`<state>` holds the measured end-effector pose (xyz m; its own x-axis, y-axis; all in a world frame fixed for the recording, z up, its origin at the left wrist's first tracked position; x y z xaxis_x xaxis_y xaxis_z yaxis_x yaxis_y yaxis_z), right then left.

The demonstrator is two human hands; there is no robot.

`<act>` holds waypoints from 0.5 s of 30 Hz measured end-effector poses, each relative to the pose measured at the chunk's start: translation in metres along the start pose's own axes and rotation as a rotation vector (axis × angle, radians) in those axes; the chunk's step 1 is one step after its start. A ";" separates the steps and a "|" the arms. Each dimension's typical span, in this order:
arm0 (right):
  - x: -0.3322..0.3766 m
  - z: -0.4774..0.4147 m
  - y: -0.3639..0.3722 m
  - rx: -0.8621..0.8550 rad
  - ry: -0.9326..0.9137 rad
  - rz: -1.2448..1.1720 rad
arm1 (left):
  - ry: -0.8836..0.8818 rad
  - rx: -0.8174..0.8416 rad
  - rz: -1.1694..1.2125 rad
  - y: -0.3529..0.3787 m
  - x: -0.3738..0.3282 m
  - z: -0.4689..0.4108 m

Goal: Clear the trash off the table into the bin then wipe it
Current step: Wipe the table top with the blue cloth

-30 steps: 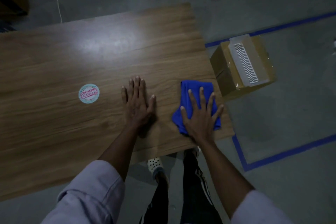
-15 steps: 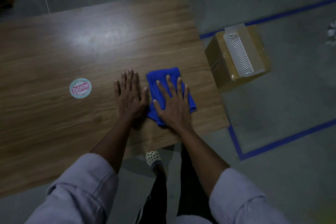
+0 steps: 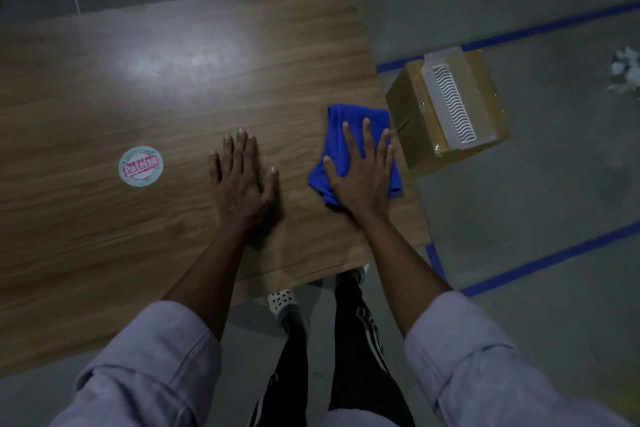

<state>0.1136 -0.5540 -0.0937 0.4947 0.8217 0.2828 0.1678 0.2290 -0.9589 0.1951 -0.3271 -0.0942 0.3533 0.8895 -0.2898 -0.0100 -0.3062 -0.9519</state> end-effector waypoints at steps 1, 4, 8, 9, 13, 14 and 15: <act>0.010 -0.004 0.003 -0.002 -0.014 -0.014 | -0.003 -0.006 -0.001 0.000 -0.001 0.000; 0.044 0.000 0.014 0.015 -0.143 -0.098 | -0.008 -0.015 -0.005 0.002 0.001 -0.001; 0.076 0.045 0.007 0.145 -0.334 -0.483 | 0.000 0.010 0.021 0.002 0.008 0.000; 0.068 0.056 -0.004 0.153 -0.306 -0.571 | 0.003 0.011 0.033 0.001 0.007 0.000; -0.031 0.095 -0.045 -0.154 0.125 -0.457 | 0.013 0.004 0.040 -0.003 0.002 0.001; -0.055 0.099 -0.046 -0.193 0.231 -0.388 | 0.017 0.001 0.034 -0.004 0.000 0.001; -0.068 0.098 -0.040 -0.179 0.294 -0.312 | 0.022 -0.003 0.031 -0.004 -0.001 0.001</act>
<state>-0.0102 -0.5682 -0.0771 0.6139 0.5391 0.5767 0.4789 0.3264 -0.8149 0.1942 -0.3267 -0.0902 0.3731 0.8718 -0.3173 -0.0190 -0.3348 -0.9421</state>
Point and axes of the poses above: each hand's wrist, its own z-axis away from the middle knuckle, its own y-axis out of the palm, x = y × z, the point moved 7 cm from there along -z, towards the middle knuckle, and after that the axes turned 4 degrees about -x, right-handed, at the moved point
